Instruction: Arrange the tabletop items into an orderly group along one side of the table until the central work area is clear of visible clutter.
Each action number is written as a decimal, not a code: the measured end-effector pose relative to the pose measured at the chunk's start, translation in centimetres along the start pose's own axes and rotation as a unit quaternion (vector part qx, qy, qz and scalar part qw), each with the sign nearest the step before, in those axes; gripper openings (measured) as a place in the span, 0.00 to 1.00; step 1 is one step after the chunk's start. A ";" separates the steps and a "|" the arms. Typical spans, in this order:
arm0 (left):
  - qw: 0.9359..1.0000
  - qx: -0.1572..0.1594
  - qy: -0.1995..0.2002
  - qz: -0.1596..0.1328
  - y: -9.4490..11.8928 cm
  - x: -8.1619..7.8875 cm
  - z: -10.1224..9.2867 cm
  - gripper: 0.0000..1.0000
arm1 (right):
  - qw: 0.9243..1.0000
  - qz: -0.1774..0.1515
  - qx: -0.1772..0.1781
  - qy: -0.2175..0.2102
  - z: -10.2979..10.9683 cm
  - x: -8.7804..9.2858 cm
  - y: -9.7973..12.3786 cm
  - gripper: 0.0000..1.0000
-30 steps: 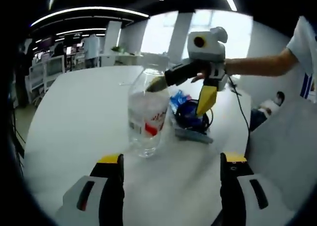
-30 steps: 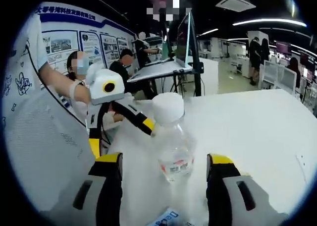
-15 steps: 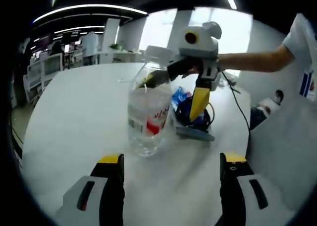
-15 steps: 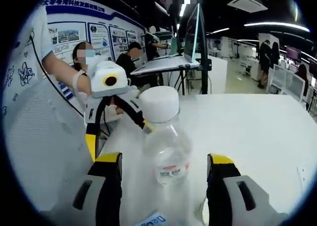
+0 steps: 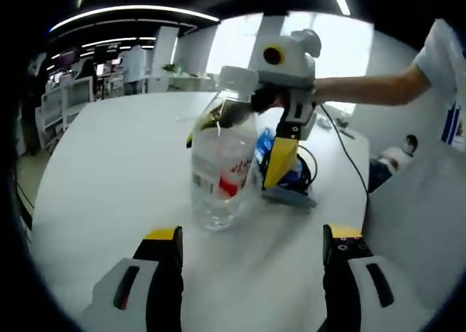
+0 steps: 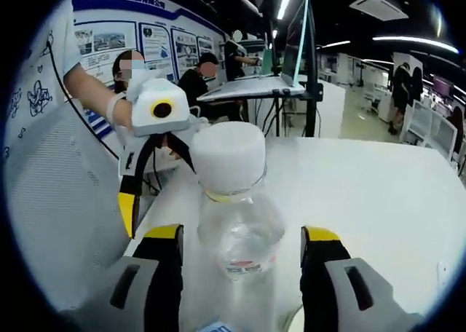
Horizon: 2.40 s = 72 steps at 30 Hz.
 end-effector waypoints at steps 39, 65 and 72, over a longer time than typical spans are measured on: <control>1.000 -0.006 0.015 -0.005 -0.1 0.6 0.4 0.73 | 0.999 -0.014 0.024 0.045 0.6 0.0 -1.4 0.37; 0.998 -0.010 -0.051 -0.035 -5.0 -1.7 3.4 0.59 | 0.998 -0.024 0.037 0.035 0.5 0.1 -1.1 0.37; 0.997 -0.004 -0.056 -0.047 -5.6 -2.2 3.6 0.48 | 0.998 -0.025 0.040 0.033 0.3 0.2 -0.9 0.36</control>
Point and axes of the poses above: the point that each gripper's makers call its tool centre point, and the gripper's own axes: y roughly backward along the fingers, z roughly to its left, x roughly out of its underside, the point moved 7 cm from there along y, roughly backward along the fingers, and after that the axes turned 6 degrees about -z, right-handed, at the moved point
